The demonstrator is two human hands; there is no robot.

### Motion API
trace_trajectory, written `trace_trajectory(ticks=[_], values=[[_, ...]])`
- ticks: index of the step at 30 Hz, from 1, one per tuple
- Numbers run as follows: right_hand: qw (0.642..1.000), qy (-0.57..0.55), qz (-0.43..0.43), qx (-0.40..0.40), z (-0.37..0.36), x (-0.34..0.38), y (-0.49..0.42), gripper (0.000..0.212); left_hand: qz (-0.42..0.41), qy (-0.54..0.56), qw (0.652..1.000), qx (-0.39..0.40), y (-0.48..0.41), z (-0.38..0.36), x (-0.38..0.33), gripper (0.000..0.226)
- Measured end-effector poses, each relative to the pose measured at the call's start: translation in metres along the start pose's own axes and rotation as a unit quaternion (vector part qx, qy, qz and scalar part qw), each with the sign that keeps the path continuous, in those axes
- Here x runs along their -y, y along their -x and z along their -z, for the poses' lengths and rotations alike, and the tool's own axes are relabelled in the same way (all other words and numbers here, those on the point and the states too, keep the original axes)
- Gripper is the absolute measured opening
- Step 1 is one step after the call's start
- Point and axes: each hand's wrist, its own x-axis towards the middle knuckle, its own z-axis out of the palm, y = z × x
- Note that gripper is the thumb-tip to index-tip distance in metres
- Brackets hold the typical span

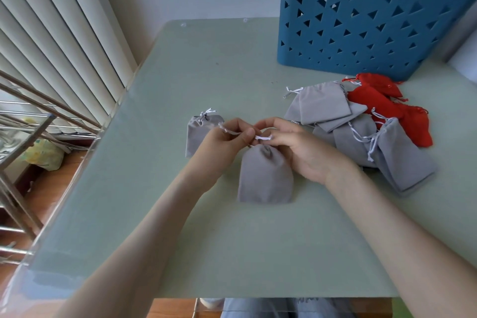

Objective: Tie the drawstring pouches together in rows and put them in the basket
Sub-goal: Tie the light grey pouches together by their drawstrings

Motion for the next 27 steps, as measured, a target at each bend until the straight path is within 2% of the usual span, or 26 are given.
trace_trajectory(ticks=[2, 4, 6, 8, 14, 18, 22, 25, 27], values=[[0.999, 0.038, 0.002, -0.018, 0.000, 0.000, -0.001, 0.024, -0.040, -0.081, 0.995, -0.037, 0.002, -0.003, 0.001, 0.014], [0.998, 0.054, 0.001, -0.026, 0.000, 0.000, -0.001, 0.023, -0.064, -0.204, 0.974, -0.073, 0.004, -0.005, 0.004, 0.003], [0.998, 0.058, -0.003, -0.027, 0.000, 0.000, -0.001, 0.021, -0.087, -0.330, 0.935, -0.093, 0.006, -0.007, 0.004, 0.012], [0.998, 0.065, -0.001, -0.024, 0.001, 0.000, -0.001, 0.020, -0.102, -0.383, 0.912, -0.103, 0.007, -0.008, 0.003, 0.017], [0.995, 0.094, 0.018, -0.007, -0.001, -0.001, 0.000, 0.021, -0.086, -0.445, 0.884, -0.113, 0.007, -0.006, 0.004, 0.019], [0.997, 0.070, 0.027, -0.015, -0.001, 0.001, 0.000, 0.021, -0.142, -0.414, 0.888, -0.141, 0.007, -0.006, 0.007, 0.022], [0.998, 0.052, 0.025, 0.000, 0.002, 0.000, 0.000, 0.021, -0.229, -0.406, 0.868, -0.171, 0.007, -0.007, 0.012, 0.026], [0.996, 0.074, 0.038, 0.022, 0.002, -0.001, -0.001, 0.020, -0.265, -0.404, 0.860, -0.163, 0.007, -0.007, 0.014, 0.013], [0.996, 0.073, 0.040, 0.034, 0.002, -0.001, -0.001, 0.019, -0.271, -0.400, 0.862, -0.156, 0.007, -0.007, 0.015, 0.015]])
